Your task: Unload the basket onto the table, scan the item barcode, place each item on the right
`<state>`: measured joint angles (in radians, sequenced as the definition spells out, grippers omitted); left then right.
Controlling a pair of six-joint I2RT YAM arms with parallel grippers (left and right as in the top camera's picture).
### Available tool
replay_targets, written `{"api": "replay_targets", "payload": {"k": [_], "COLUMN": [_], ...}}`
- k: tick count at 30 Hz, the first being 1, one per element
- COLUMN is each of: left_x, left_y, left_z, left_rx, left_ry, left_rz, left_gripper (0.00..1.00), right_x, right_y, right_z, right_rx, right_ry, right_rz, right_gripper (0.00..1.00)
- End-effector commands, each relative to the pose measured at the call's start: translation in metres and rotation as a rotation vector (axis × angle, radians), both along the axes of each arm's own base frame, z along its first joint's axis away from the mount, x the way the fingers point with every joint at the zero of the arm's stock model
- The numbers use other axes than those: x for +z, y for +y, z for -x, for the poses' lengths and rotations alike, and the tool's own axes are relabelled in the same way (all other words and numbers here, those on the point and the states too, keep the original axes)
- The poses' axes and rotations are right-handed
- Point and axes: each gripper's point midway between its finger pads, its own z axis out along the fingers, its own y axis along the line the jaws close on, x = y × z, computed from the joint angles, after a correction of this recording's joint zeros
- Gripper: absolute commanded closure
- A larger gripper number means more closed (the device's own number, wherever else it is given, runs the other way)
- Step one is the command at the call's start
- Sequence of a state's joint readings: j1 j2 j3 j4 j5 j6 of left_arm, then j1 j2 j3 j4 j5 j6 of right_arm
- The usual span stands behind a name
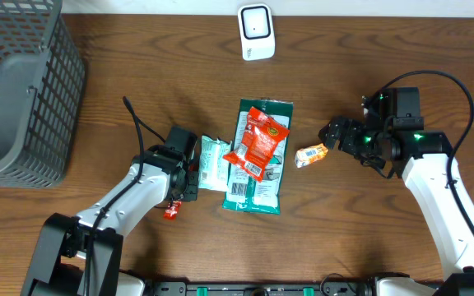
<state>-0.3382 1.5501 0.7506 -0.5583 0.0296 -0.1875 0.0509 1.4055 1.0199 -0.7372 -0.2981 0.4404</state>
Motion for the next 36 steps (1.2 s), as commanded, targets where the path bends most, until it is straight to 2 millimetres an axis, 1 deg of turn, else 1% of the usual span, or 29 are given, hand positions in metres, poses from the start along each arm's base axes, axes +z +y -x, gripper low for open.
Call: {"api": "replay_targets", "payload": {"k": [1,7,13,15,16,17,20,21,22,23,25,26,29,36], "left_x": [-0.003,-0.003,-0.001,-0.001,-0.001,-0.001,-0.001,0.000,0.000,0.001,0.003,0.005,0.009,0.005], "left_y": [0.006,0.006,0.005,0.004,0.004,0.004,0.004,0.004,0.004,0.003,0.003,0.002,-0.003,0.003], "left_z": [0.002,0.001,-0.009,-0.012,-0.013,-0.013,-0.013,-0.013,-0.014,-0.014,-0.015,-0.015,-0.015,-0.002], "left_rx": [0.014,0.019,0.025,0.025,0.024,0.018,-0.007,-0.010,-0.010,-0.010,-0.010,-0.010,-0.014,-0.014], "left_ry": [0.000,-0.008,-0.052,-0.063,-0.065,-0.065,-0.067,-0.068,-0.069,-0.071,-0.076,-0.081,-0.086,-0.033], "left_rz": [-0.028,-0.027,-0.027,-0.022,-0.022,-0.023,-0.026,-0.026,-0.025,-0.024,-0.022,-0.012,0.017,-0.007], "left_gripper": [0.73,0.73,0.73,0.78,0.88,0.93,0.93,0.85,0.62,0.53,0.41,0.36,0.34,0.35], "right_x": [0.003,0.003,0.003,0.003,0.003,0.003,0.003,0.003,0.003,0.003,0.003,0.003,0.003,0.003], "right_y": [-0.001,-0.001,-0.001,-0.001,-0.001,-0.001,-0.001,-0.001,-0.001,-0.001,-0.001,-0.001,-0.001,-0.001], "right_z": [-0.003,-0.003,-0.003,-0.003,-0.003,-0.003,-0.003,-0.003,-0.003,-0.003,-0.003,-0.003,-0.003,-0.003], "right_rx": [-0.010,-0.010,-0.010,-0.010,-0.010,-0.010,-0.010,-0.010,-0.010,-0.010,-0.010,-0.010,-0.010,-0.010], "right_ry": [-0.007,-0.007,-0.007,-0.007,-0.007,-0.007,-0.007,-0.007,-0.007,-0.008,-0.007,-0.007,-0.007,-0.007], "right_rz": [-0.001,-0.002,-0.002,-0.001,-0.001,-0.001,-0.001,-0.001,-0.001,-0.002,-0.001,-0.001,-0.001,-0.002], "right_gripper": [0.01,0.01,0.01,0.01,0.01,0.01,0.01,0.01,0.01,0.01,0.01,0.01,0.01,0.01]}}
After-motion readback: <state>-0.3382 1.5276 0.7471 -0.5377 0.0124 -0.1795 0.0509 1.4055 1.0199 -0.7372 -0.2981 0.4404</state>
